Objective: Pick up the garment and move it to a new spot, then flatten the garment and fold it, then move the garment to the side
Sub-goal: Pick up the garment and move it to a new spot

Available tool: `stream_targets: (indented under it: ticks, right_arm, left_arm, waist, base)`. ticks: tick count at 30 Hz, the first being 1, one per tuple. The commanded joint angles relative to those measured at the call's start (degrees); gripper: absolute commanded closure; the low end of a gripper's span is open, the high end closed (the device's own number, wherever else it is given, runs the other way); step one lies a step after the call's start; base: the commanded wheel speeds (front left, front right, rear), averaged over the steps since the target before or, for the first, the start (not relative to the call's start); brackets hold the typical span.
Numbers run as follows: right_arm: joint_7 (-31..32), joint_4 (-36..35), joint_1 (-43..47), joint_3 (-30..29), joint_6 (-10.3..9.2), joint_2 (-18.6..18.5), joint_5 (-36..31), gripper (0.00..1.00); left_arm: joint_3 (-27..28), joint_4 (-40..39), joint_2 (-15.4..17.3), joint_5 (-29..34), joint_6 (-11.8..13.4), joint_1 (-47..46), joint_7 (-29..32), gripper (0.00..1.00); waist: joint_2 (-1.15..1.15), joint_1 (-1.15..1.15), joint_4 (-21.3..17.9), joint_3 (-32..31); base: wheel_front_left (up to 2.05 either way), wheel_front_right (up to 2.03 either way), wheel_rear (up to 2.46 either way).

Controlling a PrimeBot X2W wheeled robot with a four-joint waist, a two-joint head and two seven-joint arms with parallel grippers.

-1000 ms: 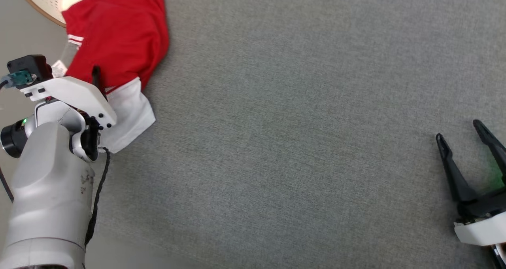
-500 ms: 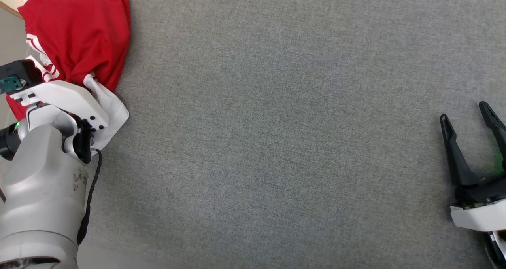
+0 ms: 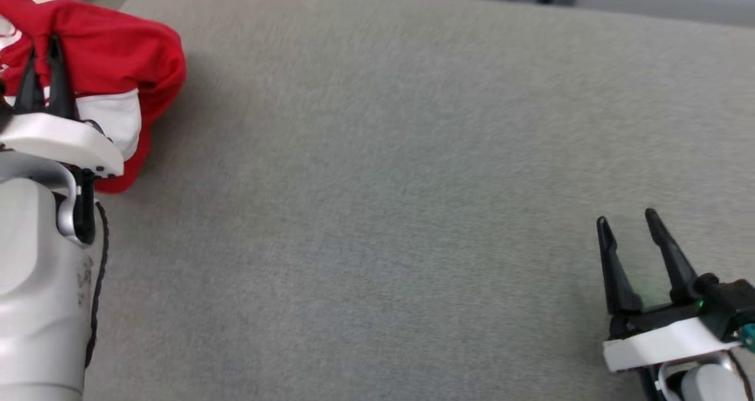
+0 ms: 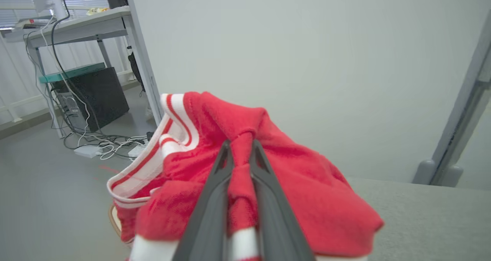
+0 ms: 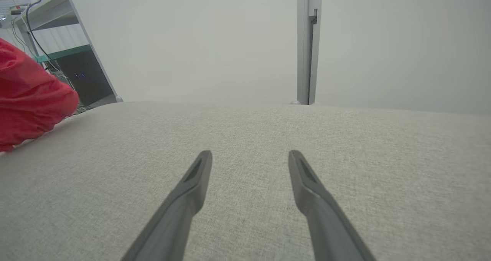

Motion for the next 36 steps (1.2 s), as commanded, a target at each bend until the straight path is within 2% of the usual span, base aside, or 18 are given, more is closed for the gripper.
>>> stream_targets:
  ticks: [1,6,11,18,22,26,31,33,36]
  right_arm:
    - [-0.03,0.42,0.65,-0.25,-0.14,0.23,0.05,0.00]
    - [-0.04,0.61,1.35,-1.17,-0.14,2.99,-0.42,0.00]
    - [-0.03,-0.44,0.92,-2.86,-0.14,4.62,0.48,0.00]
    - [-0.03,-1.96,-1.19,-3.03,-0.13,6.37,3.42,0.00]
    - [-0.03,-2.40,-2.20,-3.18,-0.13,7.14,4.82,0.00]
    - [-0.03,-2.07,-2.88,-2.75,-0.11,7.48,5.14,0.00]
    - [-0.03,-2.13,-4.14,-2.50,-0.11,7.77,5.31,0.00]
    - [-0.03,-2.05,-4.23,-2.41,-0.11,7.81,5.18,0.00]
    - [-0.03,-1.80,-4.73,-2.32,-0.11,7.61,4.78,0.00]
  left_arm:
    - [-0.14,-1.25,0.00,0.02,-0.20,0.91,-0.07,1.00]
    - [-2.17,-13.81,-1.85,-0.52,-0.53,6.68,4.78,1.00]
    - [-5.14,-26.32,-5.16,-1.04,0.03,11.02,10.84,1.00]
    - [-9.57,-34.08,-8.49,-1.06,1.48,11.79,17.51,1.00]
    - [-13.81,-32.56,-9.79,-0.38,1.44,11.53,18.95,1.00]
    - [-19.71,-26.88,-10.79,0.56,1.17,12.18,17.81,1.00]
    - [-27.41,-16.83,-11.25,2.76,1.29,13.31,14.37,1.00]
    - [-28.64,-15.06,-11.30,2.54,1.25,13.49,13.54,1.00]
    - [-33.36,-12.38,-11.48,-1.01,1.32,13.91,11.02,0.98]
  waist:
    - [0.00,0.00,-4.91,-5.23]
    - [0.00,0.00,-11.18,-9.22]
    - [0.00,0.00,-17.86,-9.80]
    - [0.00,0.00,-26.52,-6.02]
    - [0.00,0.00,-29.85,-2.23]
    - [0.00,0.00,-31.45,1.13]
    - [0.00,0.00,-32.24,3.55]
    - [0.00,0.00,-32.19,3.70]
    - [0.00,0.00,-31.49,3.53]
  base:
    - [0.00,0.00,0.00]
    - [0.00,0.00,0.00]
    - [0.00,0.00,0.00]
    - [0.00,0.00,0.00]
    - [0.00,0.00,0.00]
    - [0.00,0.00,0.00]
    - [0.00,0.00,0.00]
    - [0.00,0.00,0.00]
    - [0.00,0.00,0.00]
